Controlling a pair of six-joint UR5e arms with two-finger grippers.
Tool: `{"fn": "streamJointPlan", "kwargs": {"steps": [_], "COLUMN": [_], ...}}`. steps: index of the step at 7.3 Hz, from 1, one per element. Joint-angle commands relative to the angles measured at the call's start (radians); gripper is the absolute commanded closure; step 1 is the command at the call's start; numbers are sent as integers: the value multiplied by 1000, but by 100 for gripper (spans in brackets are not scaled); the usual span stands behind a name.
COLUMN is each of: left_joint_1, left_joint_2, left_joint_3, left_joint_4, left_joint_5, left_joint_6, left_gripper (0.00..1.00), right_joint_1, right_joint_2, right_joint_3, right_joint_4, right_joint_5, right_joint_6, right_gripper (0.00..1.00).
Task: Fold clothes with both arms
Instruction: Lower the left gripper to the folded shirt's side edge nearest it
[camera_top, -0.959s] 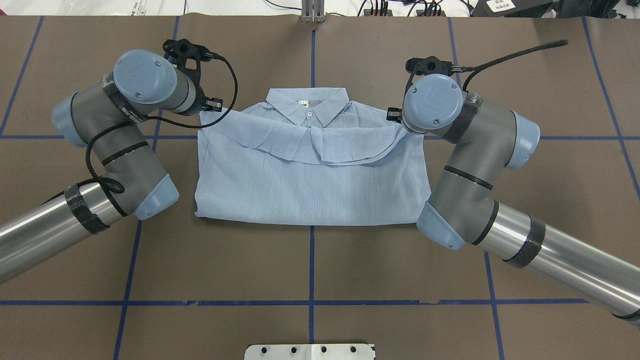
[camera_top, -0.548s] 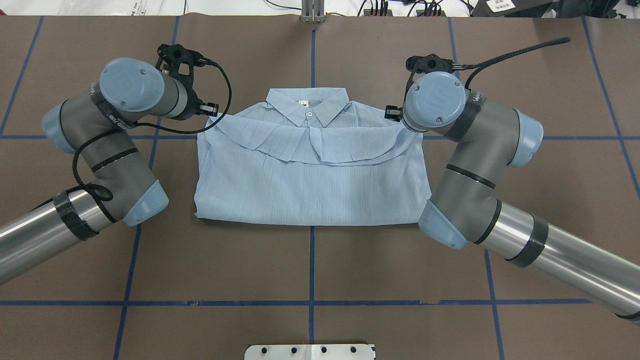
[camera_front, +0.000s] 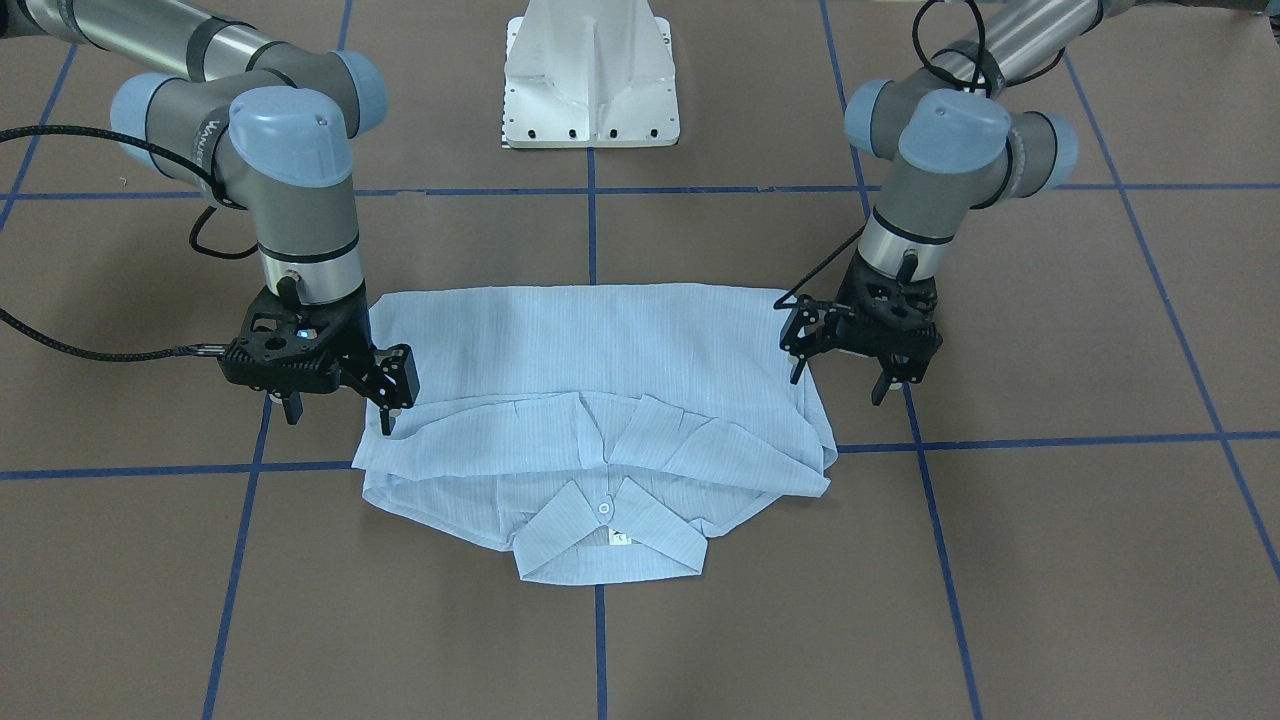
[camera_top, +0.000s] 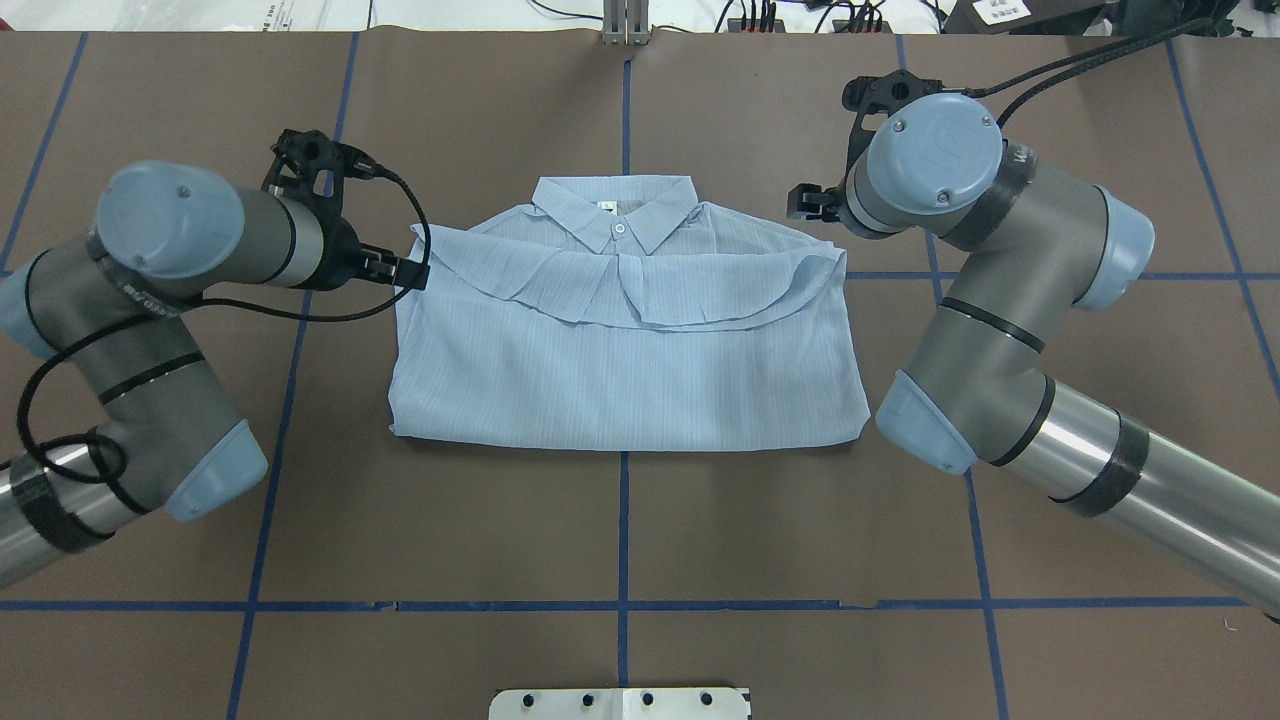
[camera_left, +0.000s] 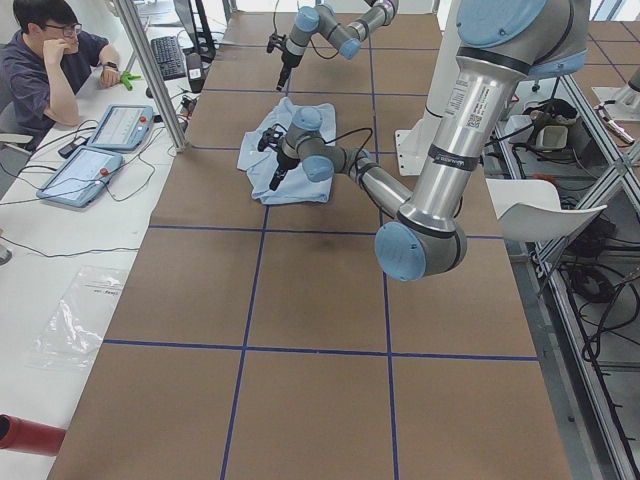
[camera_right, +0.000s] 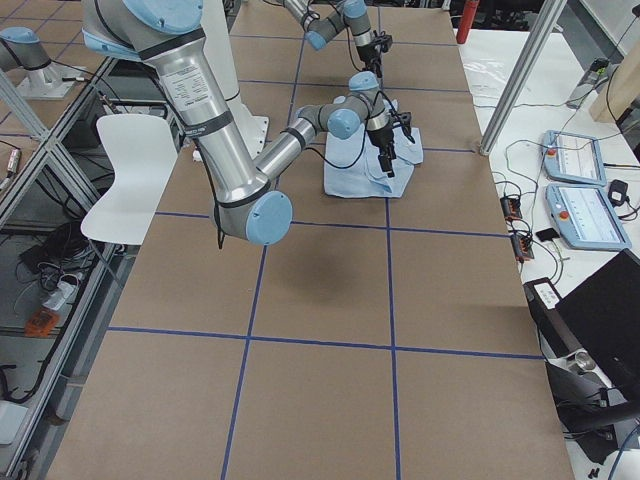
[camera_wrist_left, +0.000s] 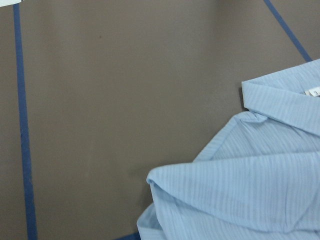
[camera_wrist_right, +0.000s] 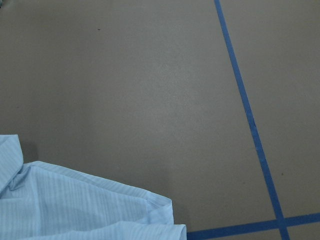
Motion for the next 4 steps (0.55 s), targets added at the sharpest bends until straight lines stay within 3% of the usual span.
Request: {"fn": "streamJointPlan", "kwargs": {"steps": [1,4], "left_joint_1": [119,203], "left_joint_2": [96,113], "left_joint_3": [-96,-78], "left_joint_4": [0,0], "left_joint_5": [19,78], "left_joint_6": [-111,-169], "left_gripper": [0,0], "right_joint_1": [2,0], "right_joint_2": [-3,-4], "right_joint_3": [2,2], "right_joint_4": [0,0], "right_joint_5": [0,-3], "right_joint_6": [-2,-2], "right_gripper": [0,0]}}
